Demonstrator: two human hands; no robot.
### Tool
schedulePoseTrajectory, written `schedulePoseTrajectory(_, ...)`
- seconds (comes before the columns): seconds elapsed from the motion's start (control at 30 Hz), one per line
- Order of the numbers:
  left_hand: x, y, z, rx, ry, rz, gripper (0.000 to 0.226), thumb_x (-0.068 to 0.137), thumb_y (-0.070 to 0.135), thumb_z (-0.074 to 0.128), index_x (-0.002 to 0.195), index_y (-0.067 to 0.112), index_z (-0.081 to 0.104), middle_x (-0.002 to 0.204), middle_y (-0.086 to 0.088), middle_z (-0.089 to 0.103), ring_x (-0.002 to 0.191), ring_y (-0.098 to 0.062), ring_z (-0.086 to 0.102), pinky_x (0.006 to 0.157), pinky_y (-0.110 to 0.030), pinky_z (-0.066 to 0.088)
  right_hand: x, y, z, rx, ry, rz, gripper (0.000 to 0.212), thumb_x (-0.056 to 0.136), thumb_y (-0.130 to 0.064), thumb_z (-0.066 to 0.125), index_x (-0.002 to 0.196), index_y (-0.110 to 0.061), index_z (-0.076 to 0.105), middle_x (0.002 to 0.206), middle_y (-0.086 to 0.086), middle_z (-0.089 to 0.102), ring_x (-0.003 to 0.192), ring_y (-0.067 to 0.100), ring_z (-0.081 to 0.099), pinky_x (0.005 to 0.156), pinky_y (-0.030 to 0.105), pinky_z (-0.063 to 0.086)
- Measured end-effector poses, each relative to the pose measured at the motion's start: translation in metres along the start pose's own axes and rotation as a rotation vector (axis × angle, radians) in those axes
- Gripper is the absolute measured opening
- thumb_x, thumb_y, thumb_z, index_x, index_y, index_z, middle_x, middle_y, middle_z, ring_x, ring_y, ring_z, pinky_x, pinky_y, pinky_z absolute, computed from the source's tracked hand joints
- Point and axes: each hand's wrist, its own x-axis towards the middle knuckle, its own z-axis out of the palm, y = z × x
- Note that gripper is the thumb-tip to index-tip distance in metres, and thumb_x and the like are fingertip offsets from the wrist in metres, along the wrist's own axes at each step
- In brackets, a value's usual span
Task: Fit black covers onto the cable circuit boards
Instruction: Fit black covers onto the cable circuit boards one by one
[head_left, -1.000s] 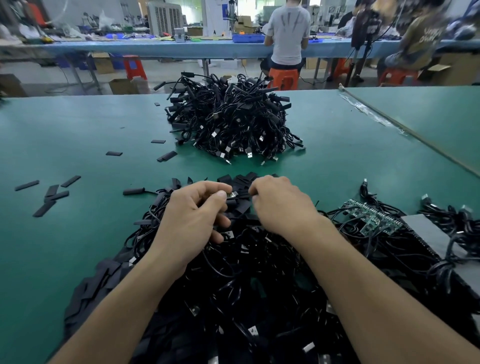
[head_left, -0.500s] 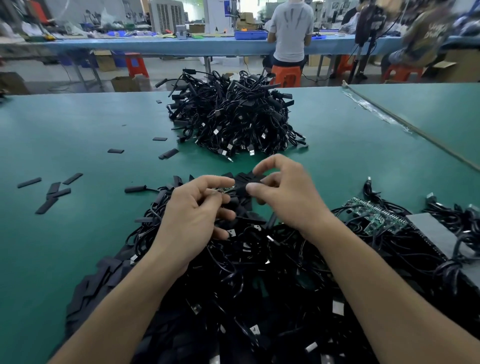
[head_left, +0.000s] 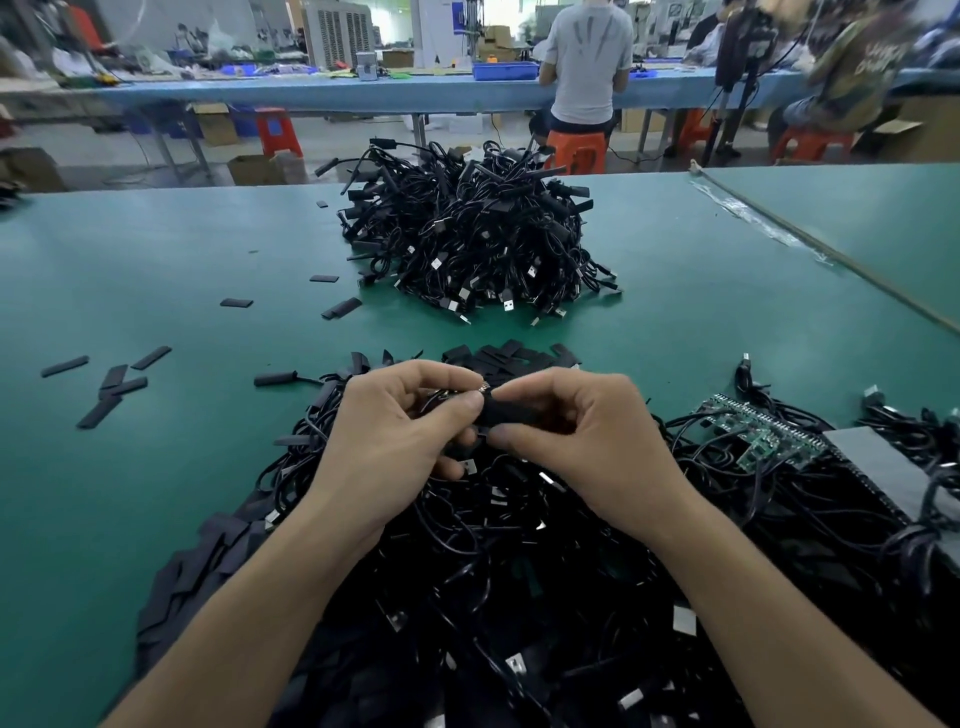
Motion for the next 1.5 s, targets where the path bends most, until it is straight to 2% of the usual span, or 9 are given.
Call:
schedulePoseTrajectory(0.17,0.001,0.000,0.000,0.003,-0.016,-0.001,0.009,0.085,0.010,0.075,0.087,0.019,0.077,0.064,-0.003,0.070,0.055,-0.008,0.065,0.044,-0.016,0.048,-0.004,0.001,0.003,-0.097,0.034,-0.081,0.027,0.077,-0.015,0.084,0.098,-0.030,0.076,0.080,-0.017,0.074,0.073,0.002,0.070,0.067,0.012,0.050)
schedulePoseTrajectory(0.33,0.001,-0.001,0.000,-0.007,-0.044,-0.009,0.010,0.085,0.010,0.075,0.082,0.020,0.076,0.077,-0.008,0.075,0.060,-0.011,0.070,0.044,-0.017,0.048,-0.006,-0.002,0.004,-0.104,0.063,-0.106,0.024,0.077,-0.026,0.084,0.098,-0.032,0.077,0.085,-0.017,0.075,0.078,0.007,0.072,0.069,0.024,0.057)
schedulePoseTrajectory(0.47,0.000,-0.001,0.001,-0.007,-0.031,-0.015,0.008,0.084,0.009,0.075,0.082,0.017,0.075,0.069,-0.008,0.072,0.056,-0.011,0.065,0.044,-0.017,0.048,-0.007,-0.001,0.004,-0.226,0.092,-0.150,0.029,0.074,-0.019,0.087,0.098,-0.030,0.078,0.085,-0.022,0.073,0.080,-0.005,0.067,0.070,0.007,0.046)
schedulePoseTrajectory(0.6,0.001,0.000,0.000,-0.035,-0.030,-0.033,0.012,0.094,0.012,0.065,0.089,0.015,0.076,0.076,-0.009,0.075,0.060,-0.012,0.068,0.043,-0.017,0.047,-0.005,0.003,-0.001,-0.229,0.173,-0.101,0.024,0.076,-0.021,0.085,0.098,-0.029,0.078,0.085,-0.017,0.074,0.083,0.001,0.068,0.076,0.013,0.049)
schedulePoseTrajectory(0.73,0.002,0.001,-0.002,-0.068,-0.069,-0.062,0.019,0.096,0.005,0.060,0.104,0.019,0.070,0.084,-0.008,0.076,0.062,-0.013,0.069,0.044,-0.018,0.048,-0.001,0.003,-0.007,-0.091,0.253,-0.028,0.024,0.072,-0.022,0.086,0.092,-0.034,0.077,0.081,-0.013,0.076,0.076,0.004,0.071,0.072,0.017,0.054)
schedulePoseTrajectory(0.83,0.002,0.000,-0.004,-0.066,-0.108,-0.067,0.020,0.096,0.006,0.061,0.112,0.017,0.063,0.086,-0.008,0.076,0.063,-0.012,0.069,0.046,-0.018,0.049,0.000,0.002,-0.010,-0.038,0.250,-0.026,0.021,0.067,-0.031,0.084,0.086,-0.037,0.076,0.080,-0.017,0.075,0.076,0.000,0.070,0.071,0.012,0.050)
schedulePoseTrajectory(0.97,0.002,-0.001,-0.004,-0.029,-0.138,-0.046,0.011,0.096,0.006,0.061,0.101,0.013,0.067,0.084,-0.006,0.076,0.063,-0.007,0.066,0.047,-0.017,0.049,0.001,0.002,-0.012,-0.043,0.220,-0.039,0.017,0.069,-0.029,0.083,0.083,-0.037,0.076,0.077,-0.019,0.074,0.073,-0.003,0.068,0.067,0.008,0.047)
schedulePoseTrajectory(1.23,0.003,-0.002,-0.005,-0.043,-0.098,-0.023,0.017,0.095,0.005,0.062,0.093,0.018,0.074,0.079,-0.004,0.074,0.062,-0.005,0.063,0.047,-0.018,0.050,0.002,0.007,-0.017,-0.082,0.146,-0.005,0.018,0.075,-0.021,0.084,0.084,-0.035,0.077,0.081,-0.013,0.076,0.078,0.004,0.071,0.074,0.020,0.055)
schedulePoseTrajectory(1.5,0.003,-0.001,-0.006,-0.012,-0.093,-0.020,0.019,0.094,0.005,0.063,0.090,0.019,0.075,0.077,-0.005,0.074,0.061,-0.004,0.062,0.048,-0.017,0.050,0.001,0.007,-0.018,-0.069,0.105,0.021,0.019,0.073,-0.022,0.085,0.090,-0.028,0.078,0.081,-0.011,0.076,0.075,0.006,0.072,0.070,0.013,0.051)
